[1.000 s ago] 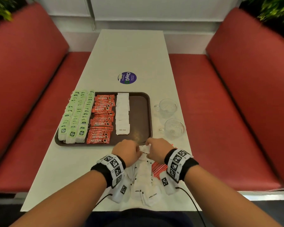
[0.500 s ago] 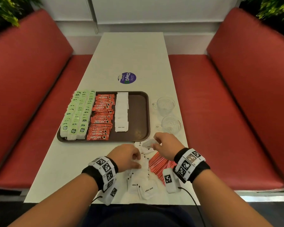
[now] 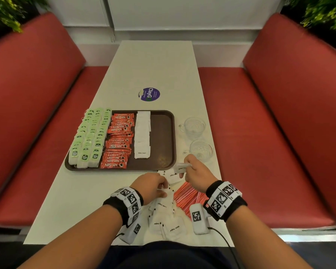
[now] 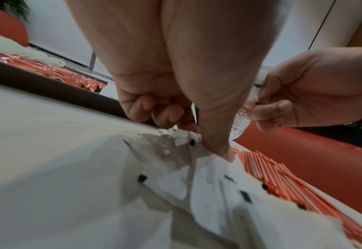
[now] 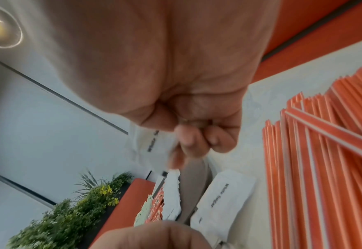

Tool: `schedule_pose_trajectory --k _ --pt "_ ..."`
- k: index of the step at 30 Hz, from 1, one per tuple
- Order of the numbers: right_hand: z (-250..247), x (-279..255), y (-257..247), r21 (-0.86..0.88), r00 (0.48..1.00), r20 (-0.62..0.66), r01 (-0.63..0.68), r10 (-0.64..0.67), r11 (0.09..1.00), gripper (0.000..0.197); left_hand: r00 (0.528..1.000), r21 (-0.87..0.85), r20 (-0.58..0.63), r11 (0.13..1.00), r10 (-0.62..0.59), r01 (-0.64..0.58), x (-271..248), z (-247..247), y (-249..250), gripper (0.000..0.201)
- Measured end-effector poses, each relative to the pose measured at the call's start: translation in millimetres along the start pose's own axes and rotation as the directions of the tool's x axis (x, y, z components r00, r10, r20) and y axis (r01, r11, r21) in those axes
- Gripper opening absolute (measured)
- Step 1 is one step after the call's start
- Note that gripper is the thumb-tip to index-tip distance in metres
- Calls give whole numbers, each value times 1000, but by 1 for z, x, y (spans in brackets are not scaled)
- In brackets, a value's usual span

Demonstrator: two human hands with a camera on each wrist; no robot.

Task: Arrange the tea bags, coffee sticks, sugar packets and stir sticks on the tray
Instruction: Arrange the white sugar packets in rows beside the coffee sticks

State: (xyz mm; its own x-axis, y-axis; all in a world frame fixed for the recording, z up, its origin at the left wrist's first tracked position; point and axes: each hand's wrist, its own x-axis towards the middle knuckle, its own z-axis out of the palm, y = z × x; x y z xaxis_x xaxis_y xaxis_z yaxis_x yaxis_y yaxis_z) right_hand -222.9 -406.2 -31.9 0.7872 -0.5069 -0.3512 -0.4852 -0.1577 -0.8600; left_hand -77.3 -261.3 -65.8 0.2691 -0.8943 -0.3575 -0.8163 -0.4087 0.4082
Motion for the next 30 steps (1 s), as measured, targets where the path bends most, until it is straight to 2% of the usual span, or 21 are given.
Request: schedule_pose_trajectory --k 3,6,11,15,18,21,23,25,27,30 --pt "4 6 1 -63 998 -34 48 -50 997 33 999 -3 -24 999 39 -39 5 -3 -4 20" --pt "7 13 0 -90 997 -10 76 -77 993 36 994 24 -13 994 106 -106 8 -3 -6 22" --pt "7 18 2 43 999 -6 37 -37 998 43 991 62 56 990 125 -128 14 -1 -3 35" --pt "8 20 -1 94 1000 -4 14 -13 996 19 987 97 96 986 128 -137 18 -2 1 30" --pt "8 23 5 6 999 -15 45 -45 999 30 995 -54 -5 994 98 -98 15 -12 -2 18" --pt "9 24 9 -51 997 -13 70 -70 996 23 988 -292 -152 956 -16 -29 11 -27 -15 14" --pt "11 26 10 -77 998 -12 55 -56 996 31 976 -472 -206 881 -68 -39 9 -34 -25 26" --pt "13 29 5 -61 998 -4 64 -64 996 37 966 -647 -239 757 -94 -87 8 -37 -32 32" --pt "15 33 -4 9 996 10 90 -90 996 40 957 -720 -270 682 -109 -125 7 -39 -34 23" --pt "18 43 -14 -7 988 -34 149 -149 989 35 938 -754 -323 634 -129 -173 7 -39 -29 12"
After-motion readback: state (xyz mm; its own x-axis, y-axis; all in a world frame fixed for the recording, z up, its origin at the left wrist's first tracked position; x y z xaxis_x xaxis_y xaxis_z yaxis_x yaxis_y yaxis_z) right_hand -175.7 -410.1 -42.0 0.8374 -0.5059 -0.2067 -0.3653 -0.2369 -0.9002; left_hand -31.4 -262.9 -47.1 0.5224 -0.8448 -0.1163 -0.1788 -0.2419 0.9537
